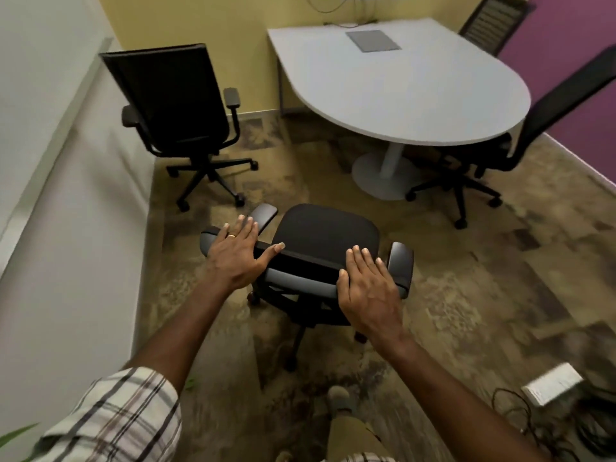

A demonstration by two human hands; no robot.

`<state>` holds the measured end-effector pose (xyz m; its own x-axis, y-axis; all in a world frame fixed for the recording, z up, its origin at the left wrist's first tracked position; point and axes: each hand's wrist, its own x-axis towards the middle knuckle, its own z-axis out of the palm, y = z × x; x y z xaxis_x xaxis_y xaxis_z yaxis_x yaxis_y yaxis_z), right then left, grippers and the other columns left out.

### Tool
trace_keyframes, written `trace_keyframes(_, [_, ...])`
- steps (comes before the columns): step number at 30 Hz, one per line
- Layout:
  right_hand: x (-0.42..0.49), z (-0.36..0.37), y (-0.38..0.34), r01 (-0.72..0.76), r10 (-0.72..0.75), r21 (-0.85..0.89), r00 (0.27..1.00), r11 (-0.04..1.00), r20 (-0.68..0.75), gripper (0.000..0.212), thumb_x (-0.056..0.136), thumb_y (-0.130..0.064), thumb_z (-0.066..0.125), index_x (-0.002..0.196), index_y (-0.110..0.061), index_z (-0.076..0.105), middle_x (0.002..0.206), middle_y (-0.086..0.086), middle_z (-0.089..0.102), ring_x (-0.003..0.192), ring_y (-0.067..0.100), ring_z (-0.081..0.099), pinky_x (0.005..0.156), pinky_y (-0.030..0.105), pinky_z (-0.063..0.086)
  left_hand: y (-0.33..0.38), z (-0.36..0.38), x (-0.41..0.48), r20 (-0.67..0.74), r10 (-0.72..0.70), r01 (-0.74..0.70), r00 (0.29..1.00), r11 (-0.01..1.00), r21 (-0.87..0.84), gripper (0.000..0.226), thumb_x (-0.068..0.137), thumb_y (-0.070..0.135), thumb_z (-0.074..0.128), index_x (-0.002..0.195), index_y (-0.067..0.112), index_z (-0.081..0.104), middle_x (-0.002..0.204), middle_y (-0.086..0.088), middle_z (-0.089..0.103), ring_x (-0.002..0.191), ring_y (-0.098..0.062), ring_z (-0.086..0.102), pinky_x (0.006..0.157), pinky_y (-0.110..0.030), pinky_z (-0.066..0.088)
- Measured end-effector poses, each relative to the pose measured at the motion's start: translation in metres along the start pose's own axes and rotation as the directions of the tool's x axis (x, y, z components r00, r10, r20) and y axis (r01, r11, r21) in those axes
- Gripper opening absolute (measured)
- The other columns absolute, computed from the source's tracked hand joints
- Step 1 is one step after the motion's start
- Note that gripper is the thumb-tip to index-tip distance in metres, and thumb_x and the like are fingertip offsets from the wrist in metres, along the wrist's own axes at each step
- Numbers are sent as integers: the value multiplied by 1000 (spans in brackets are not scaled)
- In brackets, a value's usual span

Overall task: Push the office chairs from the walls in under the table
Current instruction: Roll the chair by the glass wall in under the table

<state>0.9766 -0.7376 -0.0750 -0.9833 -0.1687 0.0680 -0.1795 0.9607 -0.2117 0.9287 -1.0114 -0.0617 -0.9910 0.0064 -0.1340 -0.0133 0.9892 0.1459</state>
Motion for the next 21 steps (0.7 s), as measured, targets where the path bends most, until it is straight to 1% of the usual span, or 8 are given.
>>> trace_keyframes(3, [18,-9,18,-40,40,2,999,999,-12,60,104,-37,24,154,-11,42,162,6,41,153,18,31,128,39,19,18,-2,30,11,39,-39,999,999,-4,124,77,93,-11,166,11,17,175,-4,8,161,-14,-4,131,-41,-1])
trace_keyframes(6, [35,-17,48,-64,65,20,998,998,-16,59,104,-36,27,155,-10,41,162,6,39,154,17,29,129,38,18,47,2,57,10,65,-65,998,998,-12,126,76,94,-12,166,9,18,175,-5,10,161,-15,-3,131,-40,-4])
trace_keyframes(9, [56,-27,87,-68,69,26,997,997,-38,60,102,-37,27,153,-12,45,160,4,43,153,16,32,128,37,20,84,5,82,-3,65,-65,998,998,-18,116,85,90,-2,165,8,19,174,-7,13,162,-17,0,130,-42,-5])
trace_keyframes(11, [67,-31,117,-36,37,10,998,999,-50,59,101,-37,28,152,-14,47,159,1,45,152,14,34,127,34,22,110,10,87,20,46,-46,999,998,-31,109,92,85,5,166,7,18,174,-9,13,162,-19,-1,130,-43,-7])
trace_keyframes(15, [94,-40,189,7,-7,-13,1000,1000,-19,57,102,-36,26,151,-19,50,157,-3,47,150,10,37,125,34,26,180,19,105,64,-12,16,998,998,-61,103,97,79,7,165,2,12,174,-13,9,162,-22,-3,130,-46,-9])
trace_keyframes(17, [123,-56,229,6,-6,-12,1000,1000,0,60,101,-37,22,150,-18,50,156,-2,48,149,11,38,125,35,27,217,16,129,50,-21,25,999,997,-76,100,99,76,8,165,0,10,174,-15,7,162,-24,-4,129,-48,-9])
trace_keyframes(19, [131,-62,247,69,-69,-36,998,997,0,61,101,-38,20,152,-18,47,157,-1,46,150,11,37,126,36,27,231,13,130,52,-21,25,998,996,-85,99,100,75,8,164,0,7,174,-16,4,162,-25,-6,129,-49,-10])
trace_keyframes(21, [157,-68,273,61,-60,-28,998,998,33,60,102,-38,20,154,-18,44,159,-2,43,151,10,34,126,36,26,250,16,155,39,-19,22,999,997,-76,98,100,74,7,164,0,4,174,-16,2,162,-25,-8,129,-50,-11])
